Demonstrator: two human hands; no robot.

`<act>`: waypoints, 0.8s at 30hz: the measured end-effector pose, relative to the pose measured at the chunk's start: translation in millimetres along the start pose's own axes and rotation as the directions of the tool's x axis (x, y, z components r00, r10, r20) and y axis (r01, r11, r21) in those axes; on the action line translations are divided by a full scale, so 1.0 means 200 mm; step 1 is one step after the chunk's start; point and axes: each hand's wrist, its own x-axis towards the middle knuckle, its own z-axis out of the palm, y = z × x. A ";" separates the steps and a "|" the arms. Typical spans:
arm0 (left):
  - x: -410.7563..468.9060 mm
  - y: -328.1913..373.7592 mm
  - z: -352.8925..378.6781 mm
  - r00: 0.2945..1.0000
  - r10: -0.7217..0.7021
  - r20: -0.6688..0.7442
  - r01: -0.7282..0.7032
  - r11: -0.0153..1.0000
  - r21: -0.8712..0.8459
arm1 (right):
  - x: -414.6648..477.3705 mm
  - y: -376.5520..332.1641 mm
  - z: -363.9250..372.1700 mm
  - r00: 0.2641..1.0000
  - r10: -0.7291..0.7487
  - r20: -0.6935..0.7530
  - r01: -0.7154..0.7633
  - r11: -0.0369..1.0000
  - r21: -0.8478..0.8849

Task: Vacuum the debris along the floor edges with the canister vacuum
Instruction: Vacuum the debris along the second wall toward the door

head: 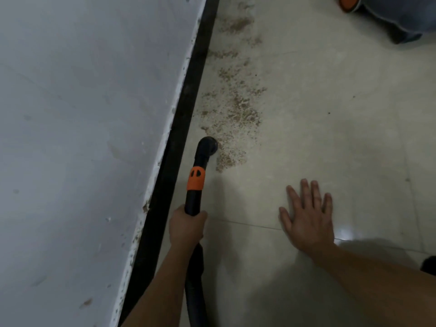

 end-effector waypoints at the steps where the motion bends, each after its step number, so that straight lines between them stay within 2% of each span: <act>1: 0.01 0.02 0.01 1.000 0.008 0.001 -0.008 1.000 -0.009 | 0.00 0.00 0.00 1.000 0.000 -0.002 0.000 1.000 0.001; 10: -0.37 -0.29 -0.01 0.995 -0.102 -0.022 0.103 0.993 0.057 | -0.01 0.00 -0.02 1.000 0.001 0.020 -0.001 1.000 0.005; 15: -0.18 -0.10 0.05 1.000 0.023 0.006 -0.023 0.998 0.059 | -0.01 -0.01 -0.04 0.998 0.010 0.066 -0.009 1.000 -0.015; 18: -0.12 -0.01 0.09 0.998 0.050 0.026 -0.051 0.998 0.037 | -0.01 0.00 -0.04 0.998 0.010 0.064 -0.009 1.000 -0.010; 24: -0.34 -0.24 0.06 0.999 -0.021 0.026 0.019 0.997 0.081 | -0.01 0.00 -0.03 0.999 0.000 0.038 -0.001 1.000 0.017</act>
